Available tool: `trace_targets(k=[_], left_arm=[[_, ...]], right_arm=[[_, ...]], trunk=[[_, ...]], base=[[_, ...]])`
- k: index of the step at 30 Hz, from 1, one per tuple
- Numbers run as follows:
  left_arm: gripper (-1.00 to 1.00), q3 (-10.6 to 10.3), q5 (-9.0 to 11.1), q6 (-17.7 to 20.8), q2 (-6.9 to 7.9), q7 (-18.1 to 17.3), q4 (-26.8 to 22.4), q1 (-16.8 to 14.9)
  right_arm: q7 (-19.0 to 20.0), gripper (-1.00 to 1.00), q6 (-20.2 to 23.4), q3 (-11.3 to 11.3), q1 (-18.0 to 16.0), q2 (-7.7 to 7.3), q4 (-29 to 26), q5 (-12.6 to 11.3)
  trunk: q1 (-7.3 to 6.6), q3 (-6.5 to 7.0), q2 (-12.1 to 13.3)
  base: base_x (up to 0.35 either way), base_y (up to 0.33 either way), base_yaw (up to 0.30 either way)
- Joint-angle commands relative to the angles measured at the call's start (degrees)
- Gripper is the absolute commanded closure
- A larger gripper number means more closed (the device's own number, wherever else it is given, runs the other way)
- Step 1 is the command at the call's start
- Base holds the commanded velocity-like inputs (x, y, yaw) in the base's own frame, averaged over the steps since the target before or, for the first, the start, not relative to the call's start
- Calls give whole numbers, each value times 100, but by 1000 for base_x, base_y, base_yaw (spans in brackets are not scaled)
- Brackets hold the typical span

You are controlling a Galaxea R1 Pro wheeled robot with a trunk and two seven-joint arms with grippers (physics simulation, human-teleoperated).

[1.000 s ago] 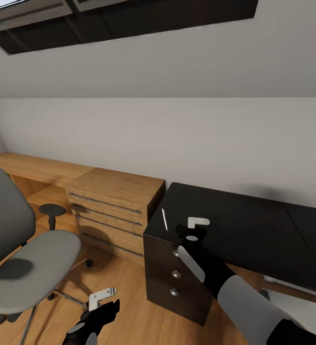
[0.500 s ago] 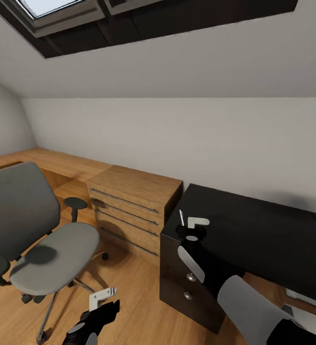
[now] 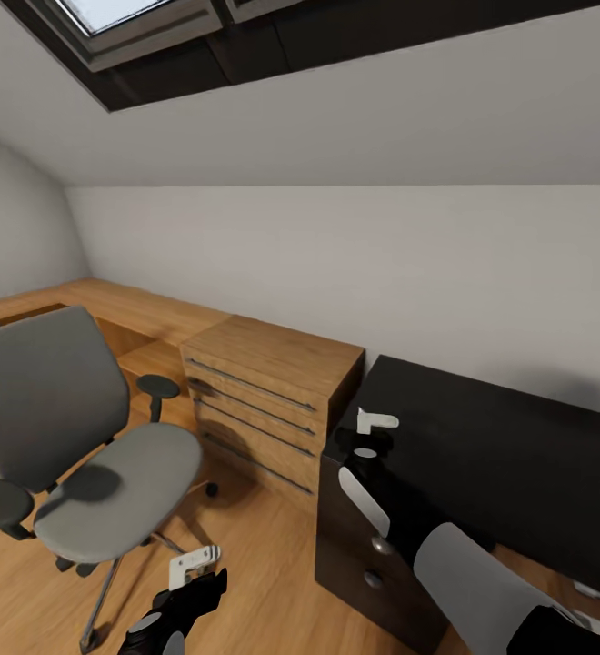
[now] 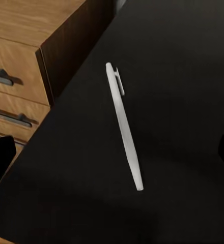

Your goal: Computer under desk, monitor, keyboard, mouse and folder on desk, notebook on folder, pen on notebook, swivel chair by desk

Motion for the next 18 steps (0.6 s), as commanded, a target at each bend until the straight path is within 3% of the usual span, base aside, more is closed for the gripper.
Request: trace_targets(k=[1,10,18], left_arm=[[-100,-9,60,17,2,54,-8,-3],[-100,-8,60,14,1,51,-8,-3],[-100,-9,60,12,1,46,-16,-3]], right_arm=[[-41,-100,33,21,-7,-6,-6,-22],[586,-100,34,7,-7,-25,82,-7],[744,-100,33,-21,-7,-33,304,-5]], trunk=[[1,-6,-3],[1,-6,-3],[1,-6,-3]], base=[[53,0,3],[162,0,0],[70,0,0]])
